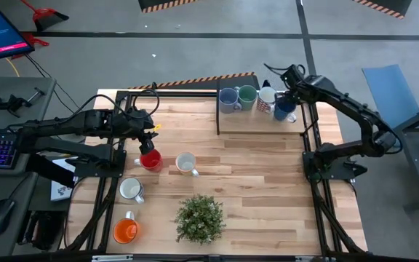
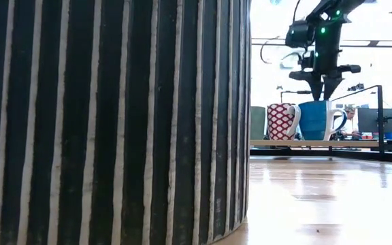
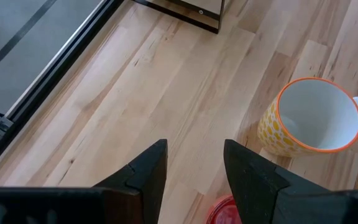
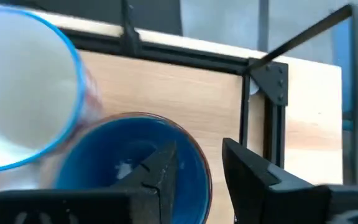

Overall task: Place coffee mugs
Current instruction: Put the blue mug on the shelf

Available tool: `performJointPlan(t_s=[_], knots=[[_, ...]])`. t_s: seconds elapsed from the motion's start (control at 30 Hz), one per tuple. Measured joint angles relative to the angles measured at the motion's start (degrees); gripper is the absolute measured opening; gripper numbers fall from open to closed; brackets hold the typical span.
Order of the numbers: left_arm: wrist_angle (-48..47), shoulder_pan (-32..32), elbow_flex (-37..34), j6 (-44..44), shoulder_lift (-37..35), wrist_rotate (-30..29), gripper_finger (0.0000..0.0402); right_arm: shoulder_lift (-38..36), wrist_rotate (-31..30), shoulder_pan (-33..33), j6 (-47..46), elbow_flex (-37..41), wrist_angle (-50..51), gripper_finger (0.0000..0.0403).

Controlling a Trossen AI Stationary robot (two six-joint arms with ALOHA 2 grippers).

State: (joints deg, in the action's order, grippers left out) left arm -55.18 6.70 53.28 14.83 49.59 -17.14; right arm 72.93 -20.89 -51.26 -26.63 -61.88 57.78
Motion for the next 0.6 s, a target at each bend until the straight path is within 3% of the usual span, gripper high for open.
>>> performJointPlan(t_s=[0.3,0.43,0.6], knots=[[0.00,0.01,0.00,0.02,-0.01,-0.01,0.0147,-2.91,18.33,5.13,-1.84,-2.13,2.52,0.0106],[0.00,0.00,0.00,0.02,0.01,-0.01,0.0147,-2.30,17.68,9.82,-1.86,-2.13,3.60,0.0106],[0.00,0.01,-0.02,0.02,0.01,-0.01,0.0147,-2.37,12.45,14.89,-3.19,-2.13,4.10,0.0106]])
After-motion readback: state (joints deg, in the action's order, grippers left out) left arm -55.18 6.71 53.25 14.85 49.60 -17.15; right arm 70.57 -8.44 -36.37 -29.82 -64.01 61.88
